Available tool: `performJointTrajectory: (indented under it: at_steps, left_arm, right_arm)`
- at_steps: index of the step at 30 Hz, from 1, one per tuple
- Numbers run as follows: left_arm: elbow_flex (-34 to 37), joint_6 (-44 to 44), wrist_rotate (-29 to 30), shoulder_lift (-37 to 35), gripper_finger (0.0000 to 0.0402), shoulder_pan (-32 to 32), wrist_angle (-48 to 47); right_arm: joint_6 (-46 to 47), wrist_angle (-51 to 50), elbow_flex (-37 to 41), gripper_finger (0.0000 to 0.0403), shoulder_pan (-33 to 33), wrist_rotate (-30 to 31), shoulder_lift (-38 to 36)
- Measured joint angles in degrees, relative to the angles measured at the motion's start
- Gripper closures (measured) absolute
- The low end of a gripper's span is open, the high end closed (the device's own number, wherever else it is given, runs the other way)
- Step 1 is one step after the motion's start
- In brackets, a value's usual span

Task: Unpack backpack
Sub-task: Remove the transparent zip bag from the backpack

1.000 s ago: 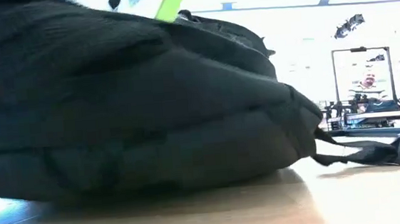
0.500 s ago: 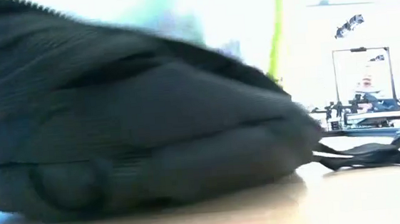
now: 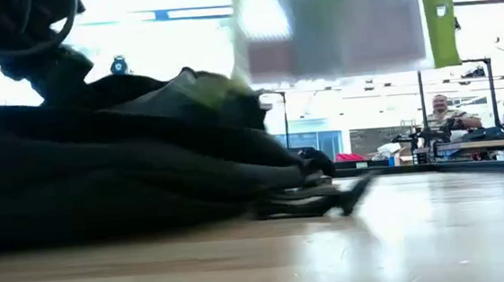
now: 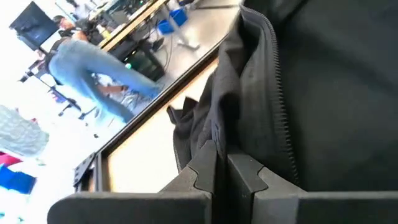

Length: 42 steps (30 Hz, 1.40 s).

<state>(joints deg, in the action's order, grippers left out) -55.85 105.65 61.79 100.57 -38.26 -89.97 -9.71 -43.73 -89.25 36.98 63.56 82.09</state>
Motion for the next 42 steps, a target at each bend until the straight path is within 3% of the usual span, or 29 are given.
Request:
performJointTrajectory:
  at_steps: [3,8,11,14,29,35,39,42]
  left_arm:
    - [0.79,1.24,-2.06,-0.24,0.0402,0.00,-0.09]
    - [0.83,1.76,-2.19,-0.24,0.0402,-0.81,-0.07]
    - [0.83,2.60,-2.05,-0.24,0.0402,-1.73,-0.03]
    - [0.81,3.82,-1.28,-0.24,0.0402,-2.66,0.02]
    - [-0.62,4.64,2.62,-0.29,0.0401,-5.05,1.56]
    - [-2.04,3.81,5.59,-0.28,0.0402,-5.46,1.34]
    - [-7.58,2.04,17.28,-0.28,0.0402,-7.21,1.36]
    - [-12.89,-5.38,23.10,-0.28,0.0402,-7.91,1.49]
  right_arm:
    - [5.63,-10.02,0.00,0.0403,-5.06,2.79,-0.51]
    - [17.80,-26.71,0.02,0.0403,-14.39,0.50,-0.39]
    - [24.54,-35.36,0.02,0.0403,-18.63,-4.12,0.81]
    - [27.79,-39.24,0.68,0.0403,-22.26,-13.45,2.20]
    - [27.45,-16.29,36.05,0.0390,-27.04,-28.22,2.42]
    - [38.13,-20.36,37.92,0.0322,-28.72,-32.15,2.47]
    - [40.43,-20.00,36.94,0.0282,-27.82,-32.19,2.47]
    - [41.20,-16.69,36.45,0.0271,-25.38,-30.52,2.47]
